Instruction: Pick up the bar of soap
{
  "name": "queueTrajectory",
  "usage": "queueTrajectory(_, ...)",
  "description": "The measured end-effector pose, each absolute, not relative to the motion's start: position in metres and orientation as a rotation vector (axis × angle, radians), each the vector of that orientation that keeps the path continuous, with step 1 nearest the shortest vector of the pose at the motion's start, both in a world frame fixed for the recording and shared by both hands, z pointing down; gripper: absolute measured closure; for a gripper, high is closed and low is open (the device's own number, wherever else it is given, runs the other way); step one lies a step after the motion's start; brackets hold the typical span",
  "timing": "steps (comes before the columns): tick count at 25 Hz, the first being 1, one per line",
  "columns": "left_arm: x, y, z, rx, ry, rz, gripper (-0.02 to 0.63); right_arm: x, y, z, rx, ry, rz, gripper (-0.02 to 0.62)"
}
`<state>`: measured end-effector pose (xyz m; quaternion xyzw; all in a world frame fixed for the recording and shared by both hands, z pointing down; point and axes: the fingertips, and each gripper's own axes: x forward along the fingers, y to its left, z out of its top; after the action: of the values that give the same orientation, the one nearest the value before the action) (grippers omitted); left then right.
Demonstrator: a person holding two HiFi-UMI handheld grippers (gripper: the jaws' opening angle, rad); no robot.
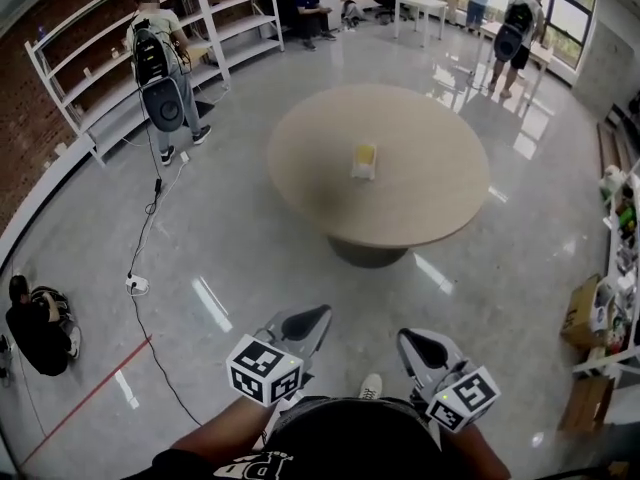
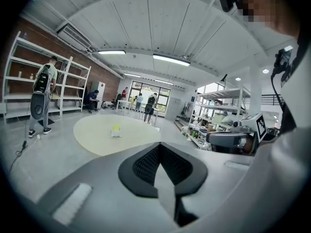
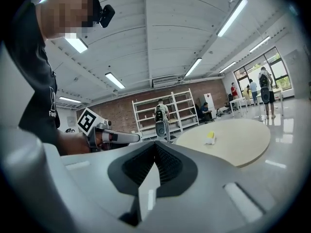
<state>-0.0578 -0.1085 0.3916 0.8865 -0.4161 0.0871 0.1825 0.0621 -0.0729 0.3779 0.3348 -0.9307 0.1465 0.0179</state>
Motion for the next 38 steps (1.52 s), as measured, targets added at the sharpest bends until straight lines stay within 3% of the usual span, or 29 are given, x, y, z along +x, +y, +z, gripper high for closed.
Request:
queueTrajectory(8,0.011,-0.181,0.391,2.509,-1.232,0.268,0.598,0.129,-0.135,0.391,1.0,-2.911,0.481,0.591)
queueTrajectory(10,0.016,-0.194,0.393,2.509,-1.225,0.314,0.567,0.135,-0.146,0.392,1.003,-2.913,0.51,0.591)
queueTrajectory(17,0.016,-0.271,0.399,2.491,-1.261,0.356,0.566,0.149,-0.204,0.409,1.012,-2.87,0.581,0.591)
queueTrajectory(28,-0.008,-0.448,0.432,2.456,-1.241,0.387,0.559,0.147,-0.352,0.411,1.14,-2.761,0.597,0.591)
queueTrajectory(38,-0.067,-0.606,0.5,2.339,-1.306,0.453,0.49,0.101,-0.482,0.436,1.155,-2.664,0.582,0.591)
